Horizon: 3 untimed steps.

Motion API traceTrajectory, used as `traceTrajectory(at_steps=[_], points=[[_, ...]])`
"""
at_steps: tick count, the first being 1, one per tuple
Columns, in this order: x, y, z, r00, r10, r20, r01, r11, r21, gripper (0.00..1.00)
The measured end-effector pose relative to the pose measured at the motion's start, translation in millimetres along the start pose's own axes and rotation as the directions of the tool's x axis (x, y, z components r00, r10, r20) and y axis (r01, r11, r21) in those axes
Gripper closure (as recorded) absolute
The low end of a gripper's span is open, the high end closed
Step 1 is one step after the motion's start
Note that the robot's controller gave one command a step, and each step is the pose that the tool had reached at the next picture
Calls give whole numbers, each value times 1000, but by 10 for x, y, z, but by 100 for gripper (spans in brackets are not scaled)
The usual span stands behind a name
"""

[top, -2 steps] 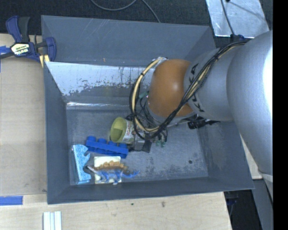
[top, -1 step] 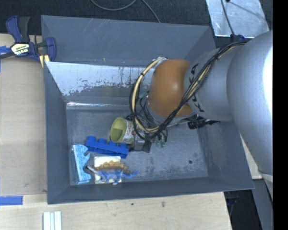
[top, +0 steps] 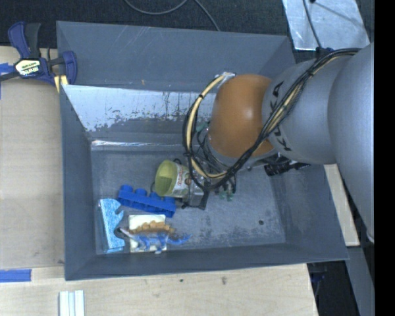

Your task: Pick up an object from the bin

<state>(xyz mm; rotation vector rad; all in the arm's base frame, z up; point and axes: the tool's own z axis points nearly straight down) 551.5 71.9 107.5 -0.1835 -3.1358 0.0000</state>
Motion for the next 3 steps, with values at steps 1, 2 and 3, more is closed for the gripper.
traceTrajectory(at_steps=[1, 2, 3], points=[[-56, -61, -346, 1000, 17, 20, -16, 1000, -5, 100], [2, -74, -397, 999, 35, 6, -35, 999, -2, 100], [-173, -210, -67, 1000, -21, 24, 21, 1000, -4, 100]])
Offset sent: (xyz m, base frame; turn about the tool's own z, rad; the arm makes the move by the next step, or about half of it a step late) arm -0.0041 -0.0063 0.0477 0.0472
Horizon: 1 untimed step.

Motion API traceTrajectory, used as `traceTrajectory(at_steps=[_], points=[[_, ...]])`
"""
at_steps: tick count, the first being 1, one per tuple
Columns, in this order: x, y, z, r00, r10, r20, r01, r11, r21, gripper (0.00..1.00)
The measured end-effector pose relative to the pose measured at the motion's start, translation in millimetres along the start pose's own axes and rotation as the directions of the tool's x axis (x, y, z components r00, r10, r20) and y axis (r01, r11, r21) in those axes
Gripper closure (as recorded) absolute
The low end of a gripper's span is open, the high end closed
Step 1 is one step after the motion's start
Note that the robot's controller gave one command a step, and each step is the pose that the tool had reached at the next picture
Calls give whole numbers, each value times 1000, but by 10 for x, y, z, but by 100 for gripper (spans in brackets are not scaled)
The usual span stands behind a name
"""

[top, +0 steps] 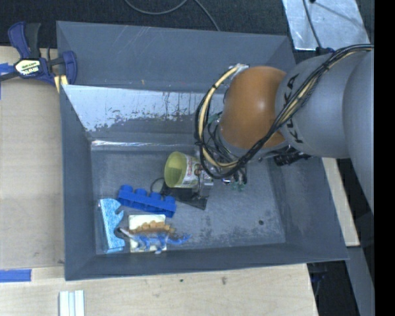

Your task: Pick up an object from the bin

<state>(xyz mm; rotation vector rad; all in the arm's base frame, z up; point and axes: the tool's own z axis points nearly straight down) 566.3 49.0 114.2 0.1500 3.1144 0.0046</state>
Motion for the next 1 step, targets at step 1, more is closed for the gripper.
traceTrajectory(at_steps=[1], points=[[-45, -67, 432, 999, 33, -15, -33, 999, 3, 100]])
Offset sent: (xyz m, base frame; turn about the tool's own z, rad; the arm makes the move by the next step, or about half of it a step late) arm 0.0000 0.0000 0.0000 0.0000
